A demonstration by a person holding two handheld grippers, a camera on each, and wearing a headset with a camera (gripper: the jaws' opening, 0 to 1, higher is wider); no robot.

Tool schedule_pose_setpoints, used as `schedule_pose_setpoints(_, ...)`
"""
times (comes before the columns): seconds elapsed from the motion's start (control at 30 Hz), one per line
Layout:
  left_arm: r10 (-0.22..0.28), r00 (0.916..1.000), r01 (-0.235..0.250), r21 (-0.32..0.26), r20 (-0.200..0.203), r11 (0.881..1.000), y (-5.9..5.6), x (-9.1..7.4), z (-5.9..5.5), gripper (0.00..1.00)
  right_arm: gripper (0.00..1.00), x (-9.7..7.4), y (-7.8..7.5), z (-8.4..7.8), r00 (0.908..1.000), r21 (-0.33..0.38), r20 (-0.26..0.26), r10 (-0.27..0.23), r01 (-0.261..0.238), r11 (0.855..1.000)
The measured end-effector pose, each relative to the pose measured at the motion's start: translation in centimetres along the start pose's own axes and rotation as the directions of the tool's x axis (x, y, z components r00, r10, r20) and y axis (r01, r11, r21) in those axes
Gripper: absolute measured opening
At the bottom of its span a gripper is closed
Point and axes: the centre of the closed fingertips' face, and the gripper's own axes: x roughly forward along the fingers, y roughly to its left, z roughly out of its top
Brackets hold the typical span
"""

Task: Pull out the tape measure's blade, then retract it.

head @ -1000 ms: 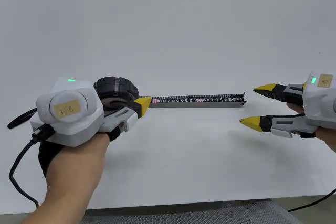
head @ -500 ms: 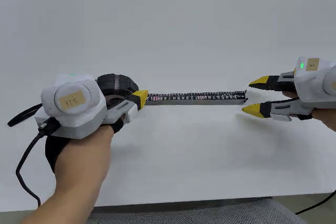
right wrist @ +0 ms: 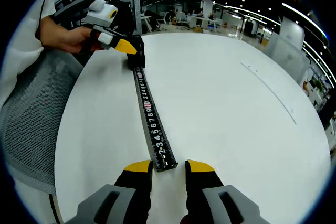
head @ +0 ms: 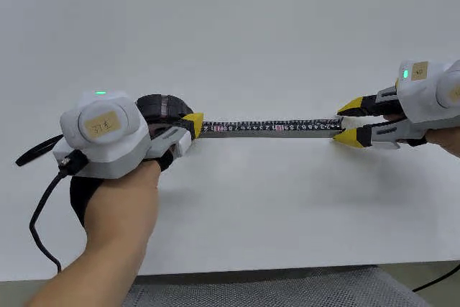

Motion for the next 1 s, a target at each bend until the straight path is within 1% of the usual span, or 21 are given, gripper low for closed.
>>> schedule_pose_setpoints(0.1,0.007,1.0,-0.007,0.002,0.001,1.0,0.05,0.04,-0.05,0.63,0.22,0.03,-0.04,-0.04,0.9999,-0.004,-0.003,0.011,-0.011,1.0)
schedule_pose_setpoints(0.17,0.012,0.9999,-0.012,-0.004,0.0,1.0,0.18,0.1,-0.07,0.62,0.2,0.12,0.16,-0.02,0.9995,-0.013,-0.001,0.031,-0.031,0.999)
schedule_pose_setpoints(0.2,0.015,0.9999,-0.015,-0.007,0.001,1.0,0.26,0.1,-0.07,0.6,0.19,0.14,0.1,0.05,0.9996,-0.011,0.003,0.027,-0.027,1.0)
schedule_pose_setpoints(0.27,0.011,0.9999,-0.011,-0.012,0.0,1.0,0.24,0.12,-0.09,0.6,0.18,0.26,0.35,0.06,0.9991,-0.011,0.002,0.042,-0.042,0.999)
schedule_pose_setpoints(0.37,0.012,0.9999,-0.012,-0.015,-0.004,1.0,0.23,0.23,-0.17,0.6,0.17,0.44,0.43,-0.11,0.9987,-0.019,-0.003,0.05,-0.05,0.999)
schedule_pose_setpoints(0.43,0.013,0.9999,-0.013,-0.018,-0.004,1.0,0.21,0.27,-0.17,0.6,0.15,0.44,0.33,-0.14,0.9987,-0.027,-0.003,0.05,-0.05,0.998)
schedule_pose_setpoints(0.47,0.014,0.9999,-0.014,-0.018,-0.005,1.0,0.2,0.29,-0.19,0.6,0.15,0.44,0.35,-0.18,0.9985,-0.022,-0.004,0.054,-0.054,0.998)
schedule_pose_setpoints(0.6,0.019,0.9998,-0.02,-0.017,-0.004,1.0,0.19,0.32,-0.21,0.61,0.14,0.41,0.35,-0.18,0.9983,-0.041,-0.008,0.058,-0.058,0.997)
schedule_pose_setpoints(0.73,0.029,0.9996,-0.029,-0.023,0.0,0.999,0.19,0.33,-0.18,0.61,0.14,0.42,0.34,-0.19,0.9985,-0.046,-0.011,0.053,-0.053,0.997)
schedule_pose_setpoints(0.83,0.03,0.9995,-0.03,-0.02,-0.002,0.999,0.19,0.37,-0.2,0.61,0.14,0.41,0.36,-0.16,0.9987,-0.052,-0.015,0.05,-0.05,0.997)
schedule_pose_setpoints(0.93,0.035,0.9994,-0.035,-0.001,-0.007,0.999,0.14,0.43,-0.3,0.61,0.14,0.42,0.36,-0.14,0.9988,-0.051,-0.013,0.048,-0.049,0.998)
schedule_pose_setpoints(1.0,0.04,0.9992,-0.04,0.001,-0.01,0.999,0.15,0.43,-0.31,0.61,0.14,0.43,0.35,-0.14,0.9988,-0.054,-0.015,0.046,-0.047,0.997)
